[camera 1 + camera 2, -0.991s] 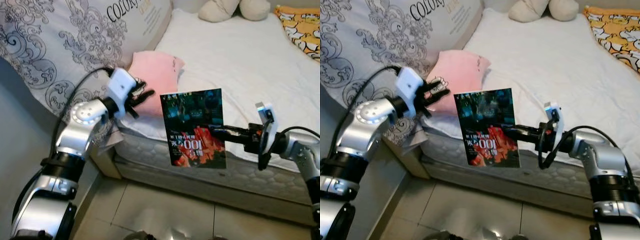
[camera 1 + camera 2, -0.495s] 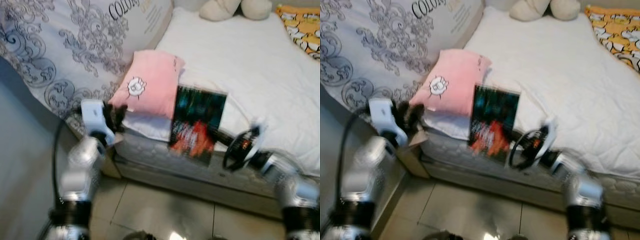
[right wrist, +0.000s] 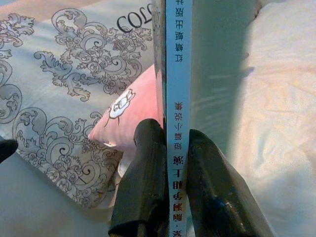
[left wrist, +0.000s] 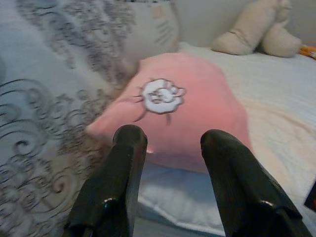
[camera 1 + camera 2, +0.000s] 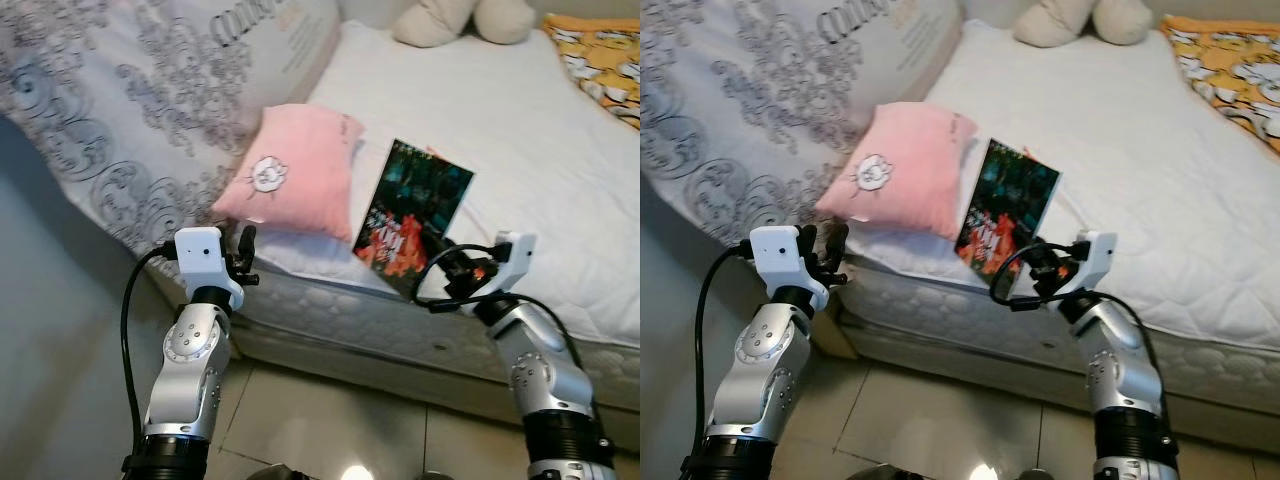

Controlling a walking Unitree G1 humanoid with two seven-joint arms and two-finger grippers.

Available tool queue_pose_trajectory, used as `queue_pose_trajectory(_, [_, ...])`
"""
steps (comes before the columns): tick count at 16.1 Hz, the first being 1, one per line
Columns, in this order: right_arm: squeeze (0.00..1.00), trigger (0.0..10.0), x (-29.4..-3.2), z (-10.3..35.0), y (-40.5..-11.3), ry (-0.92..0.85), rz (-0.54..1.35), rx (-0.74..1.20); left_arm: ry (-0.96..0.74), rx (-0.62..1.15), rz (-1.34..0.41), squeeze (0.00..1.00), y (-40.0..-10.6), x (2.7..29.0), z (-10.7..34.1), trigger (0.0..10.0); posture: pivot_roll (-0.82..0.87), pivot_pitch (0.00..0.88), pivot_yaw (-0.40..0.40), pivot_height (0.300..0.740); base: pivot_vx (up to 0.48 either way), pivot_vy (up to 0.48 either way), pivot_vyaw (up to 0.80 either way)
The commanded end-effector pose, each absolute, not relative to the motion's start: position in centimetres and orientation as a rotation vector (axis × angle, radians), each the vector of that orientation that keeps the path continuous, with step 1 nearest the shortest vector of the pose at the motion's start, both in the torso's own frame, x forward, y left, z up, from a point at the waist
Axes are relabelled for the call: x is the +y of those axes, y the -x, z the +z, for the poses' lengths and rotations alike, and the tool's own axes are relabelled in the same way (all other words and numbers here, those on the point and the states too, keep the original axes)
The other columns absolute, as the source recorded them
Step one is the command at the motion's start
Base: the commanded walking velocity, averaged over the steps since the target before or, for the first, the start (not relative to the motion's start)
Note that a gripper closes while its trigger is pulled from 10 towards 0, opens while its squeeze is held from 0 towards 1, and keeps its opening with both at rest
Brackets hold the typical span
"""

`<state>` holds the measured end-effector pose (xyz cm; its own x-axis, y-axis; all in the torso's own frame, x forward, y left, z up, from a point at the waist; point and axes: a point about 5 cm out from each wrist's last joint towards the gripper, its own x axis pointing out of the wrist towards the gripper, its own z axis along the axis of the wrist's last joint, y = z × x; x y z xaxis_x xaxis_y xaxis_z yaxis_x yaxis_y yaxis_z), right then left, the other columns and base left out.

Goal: Clean up the room

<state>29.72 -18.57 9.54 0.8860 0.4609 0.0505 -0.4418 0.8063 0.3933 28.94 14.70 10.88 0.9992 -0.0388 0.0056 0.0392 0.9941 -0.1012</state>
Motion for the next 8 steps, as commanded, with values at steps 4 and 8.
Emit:
queue_pose_trajectory(4, [0.00, 0.0, -17.7, 10.8, -30.5, -0.408, 0.497, -0.020, 0.091, -0.046, -0.079, 0.00, -29.3, 14.2, 11.9, 10.0, -0.16, 0.000, 0.139, 0.740, 0.000, 0.000, 0.00])
queue_pose_trajectory(8, [0.00, 0.0, -18.8, 10.9, -31.2, -0.208, 0.347, 0.008, 0.106, -0.063, -0.136, 0.00, -29.4, 13.9, 12.0, 10.0, -0.17, 0.000, 0.138, 0.740, 0.344, -0.331, 0.00])
